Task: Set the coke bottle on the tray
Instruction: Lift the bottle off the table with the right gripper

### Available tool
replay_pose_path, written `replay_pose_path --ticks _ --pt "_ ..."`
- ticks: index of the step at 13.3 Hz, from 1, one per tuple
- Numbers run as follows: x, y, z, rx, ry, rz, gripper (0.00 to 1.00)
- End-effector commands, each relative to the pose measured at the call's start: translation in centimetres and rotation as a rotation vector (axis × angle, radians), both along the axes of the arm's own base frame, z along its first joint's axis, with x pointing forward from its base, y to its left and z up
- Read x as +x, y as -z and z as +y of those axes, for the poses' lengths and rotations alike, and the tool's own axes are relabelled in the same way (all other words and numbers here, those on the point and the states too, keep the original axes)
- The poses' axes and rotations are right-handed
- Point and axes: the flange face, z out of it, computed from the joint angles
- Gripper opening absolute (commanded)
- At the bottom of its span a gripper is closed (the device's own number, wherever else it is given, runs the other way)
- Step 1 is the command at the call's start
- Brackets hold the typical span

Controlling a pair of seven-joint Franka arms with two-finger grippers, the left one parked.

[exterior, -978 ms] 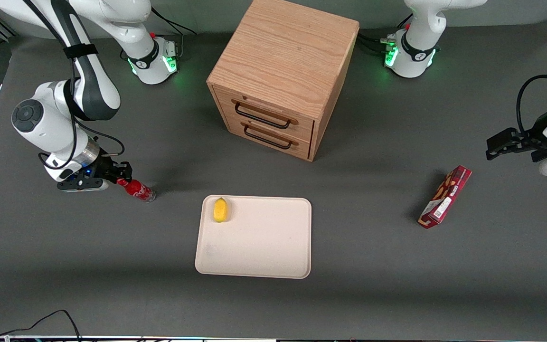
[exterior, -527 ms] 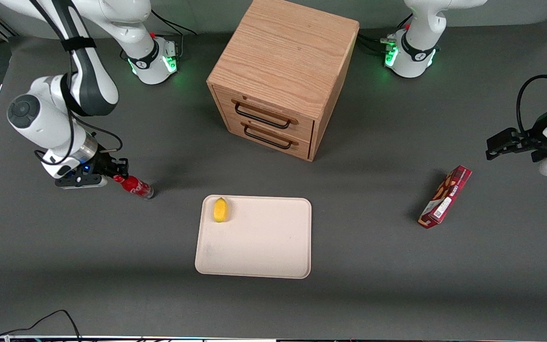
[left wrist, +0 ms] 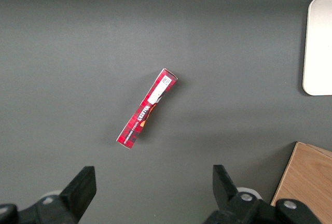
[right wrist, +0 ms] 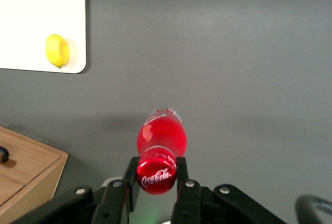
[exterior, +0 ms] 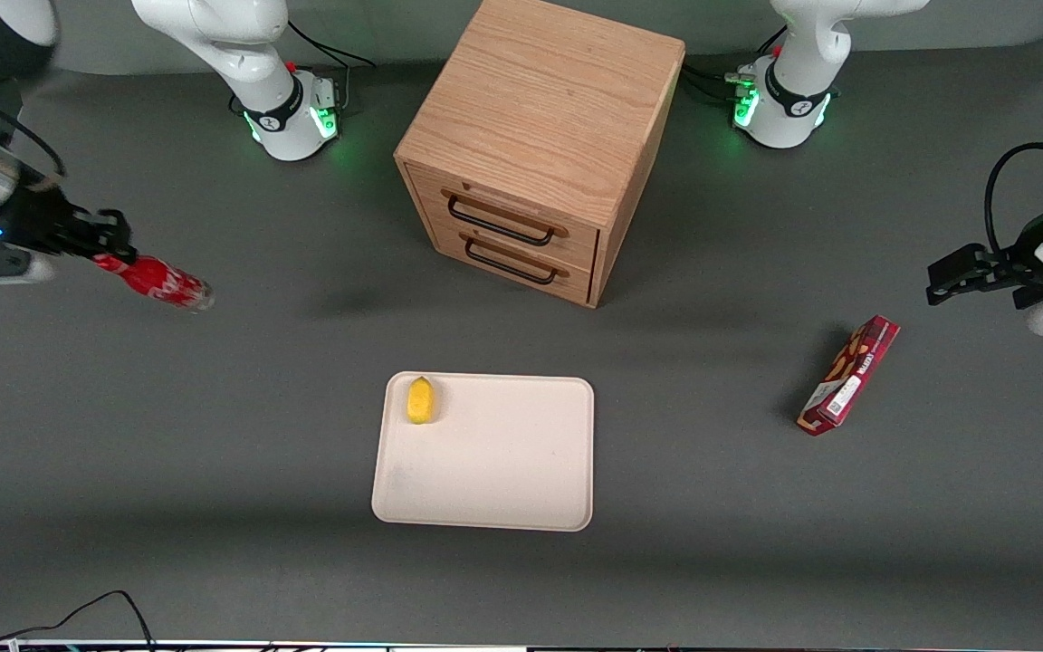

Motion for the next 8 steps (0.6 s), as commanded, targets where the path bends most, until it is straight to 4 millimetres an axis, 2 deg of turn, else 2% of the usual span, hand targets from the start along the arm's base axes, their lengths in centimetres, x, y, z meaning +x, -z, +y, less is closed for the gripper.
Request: replay_pose_path --ticks 1,3,4,5,8 --pt "5.5 -1.4 -1.2 -0.016 0.019 0.044 0.0" --pt "8.2 0.0 -0.1 -0.01 0.044 0.078 0.0" --pt "9.3 1.1 2.0 -0.011 0.064 0.083 0.0" --pt "10.8 2.9 4.9 -0.012 0.092 0.09 0.0" --pt "13.9 7.5 15.0 -0.01 0.189 0.063 0.0"
